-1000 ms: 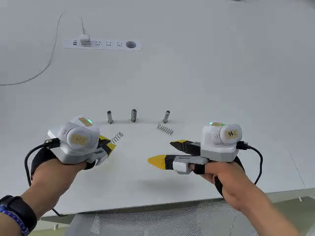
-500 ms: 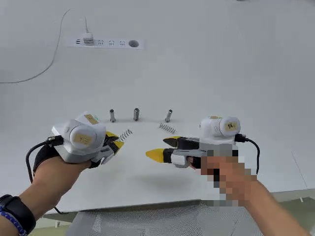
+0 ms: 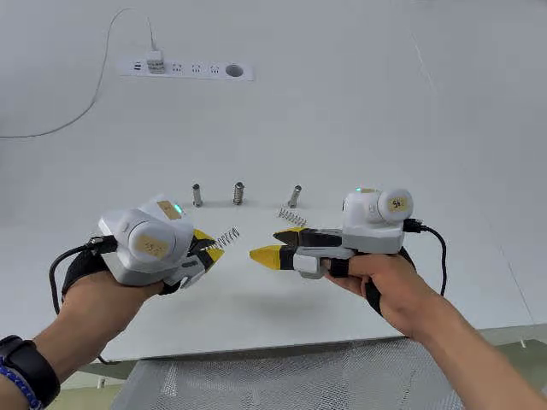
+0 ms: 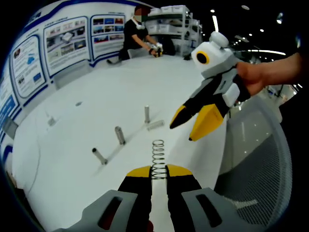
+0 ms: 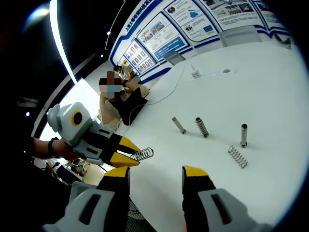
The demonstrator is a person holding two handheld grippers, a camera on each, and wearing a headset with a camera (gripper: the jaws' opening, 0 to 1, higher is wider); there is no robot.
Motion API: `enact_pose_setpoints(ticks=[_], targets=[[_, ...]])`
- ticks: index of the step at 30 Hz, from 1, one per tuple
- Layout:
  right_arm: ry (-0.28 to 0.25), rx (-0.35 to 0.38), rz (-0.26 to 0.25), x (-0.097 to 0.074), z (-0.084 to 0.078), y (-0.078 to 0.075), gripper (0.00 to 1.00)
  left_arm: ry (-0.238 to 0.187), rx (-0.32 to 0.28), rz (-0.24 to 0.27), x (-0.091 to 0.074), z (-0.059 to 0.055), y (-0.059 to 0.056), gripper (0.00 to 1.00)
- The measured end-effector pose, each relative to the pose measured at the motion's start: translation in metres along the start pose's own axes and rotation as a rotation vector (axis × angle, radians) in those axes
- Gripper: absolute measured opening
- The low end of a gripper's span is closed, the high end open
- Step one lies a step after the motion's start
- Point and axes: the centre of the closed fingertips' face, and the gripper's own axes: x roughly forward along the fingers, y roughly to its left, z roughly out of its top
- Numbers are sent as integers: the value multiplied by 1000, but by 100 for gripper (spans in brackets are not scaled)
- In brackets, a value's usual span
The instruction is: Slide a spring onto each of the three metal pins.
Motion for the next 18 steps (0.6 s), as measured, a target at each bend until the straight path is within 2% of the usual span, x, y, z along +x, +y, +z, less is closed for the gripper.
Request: enact_pose_setpoints(ticks=[12,18], targets=[[-11,39,41,10,-1,10,36,-13,22,-29,3,7,-14,10],[-19,53,57,10,0,13,32,-13,54,-49,4,11,-22,10]])
